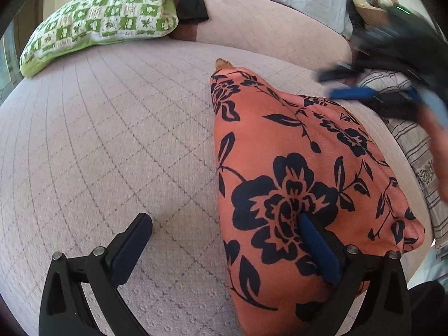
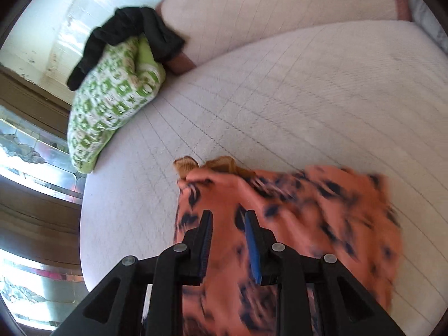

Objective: Fold small clothes

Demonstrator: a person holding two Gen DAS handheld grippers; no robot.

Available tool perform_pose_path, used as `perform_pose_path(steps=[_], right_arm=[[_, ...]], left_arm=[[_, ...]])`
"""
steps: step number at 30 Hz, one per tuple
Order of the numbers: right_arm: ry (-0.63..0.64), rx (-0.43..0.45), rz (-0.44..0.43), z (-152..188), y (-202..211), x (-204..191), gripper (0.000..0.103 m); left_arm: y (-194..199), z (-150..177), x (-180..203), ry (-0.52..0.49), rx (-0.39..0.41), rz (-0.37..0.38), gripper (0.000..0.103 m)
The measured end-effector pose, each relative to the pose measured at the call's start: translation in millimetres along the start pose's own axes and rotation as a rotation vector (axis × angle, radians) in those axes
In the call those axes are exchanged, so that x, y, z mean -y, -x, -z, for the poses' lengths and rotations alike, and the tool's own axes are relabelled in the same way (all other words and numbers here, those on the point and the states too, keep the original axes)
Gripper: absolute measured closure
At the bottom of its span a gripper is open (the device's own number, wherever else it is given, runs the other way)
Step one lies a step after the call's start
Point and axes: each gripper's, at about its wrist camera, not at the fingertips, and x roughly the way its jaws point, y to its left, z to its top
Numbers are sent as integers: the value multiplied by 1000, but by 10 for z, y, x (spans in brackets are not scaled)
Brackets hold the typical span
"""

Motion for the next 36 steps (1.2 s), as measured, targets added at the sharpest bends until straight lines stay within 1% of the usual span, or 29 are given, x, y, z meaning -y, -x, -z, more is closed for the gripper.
perform_pose_path(steps=[3,6,8,9,11,13,16,17,19,20,22,23,25,26,28,29,30,33,36], right_arm=[[-9,-1,6,301,275,170,76],[-15,-11,13,625,415,312,76],[-30,-30,74,878,400,443,76],[-41,-36,90,983,377,507,76],[-61,-56,55,1211,304,671,77],[-49,-22,44,1325,365,701,78],[-29,-52,76,1264,446,615,78],[-31,-48,73,1193,467,562,76],[-37,-2,59,997,515,458,76],[-40,33,63,882,553,424,76],[-55,92,83,661,570,389,76],[-66,103,88,566,539,371,76],[-110,99,69,374,408,405,76],[-141,88,69,285,299,462,76],[-183,40,110,165,7,611,76],[-200,14,108,147,-117,690,76],[-207,30,96,140,-131,724,76],[-199,38,89,165,23,677,76],[-157,52,86,297,315,616,76]], left_arm=[[3,21,-3,17,3,-5,0],[35,51,33,13,5,-29,0],[60,68,39,21,0,-28,0],[71,69,27,32,-11,-19,0],[110,53,-10,49,-42,-3,0],[163,21,-38,36,-41,4,0],[331,-28,-9,-12,38,-55,0],[389,-48,10,-27,72,-67,0],[444,-66,68,-65,115,-75,0],[439,-70,110,-92,118,-96,0],[328,-101,187,-147,83,-140,0],[258,-103,224,-172,60,-152,0],[133,-77,289,-217,27,-179,0],[92,-62,314,-235,30,-191,0],[92,-47,346,-264,56,-196,0],[81,-45,349,-274,58,-195,0],[67,-53,336,-271,56,-191,0],[77,-81,299,-234,39,-156,0],[91,-102,267,-200,31,-137,0]])
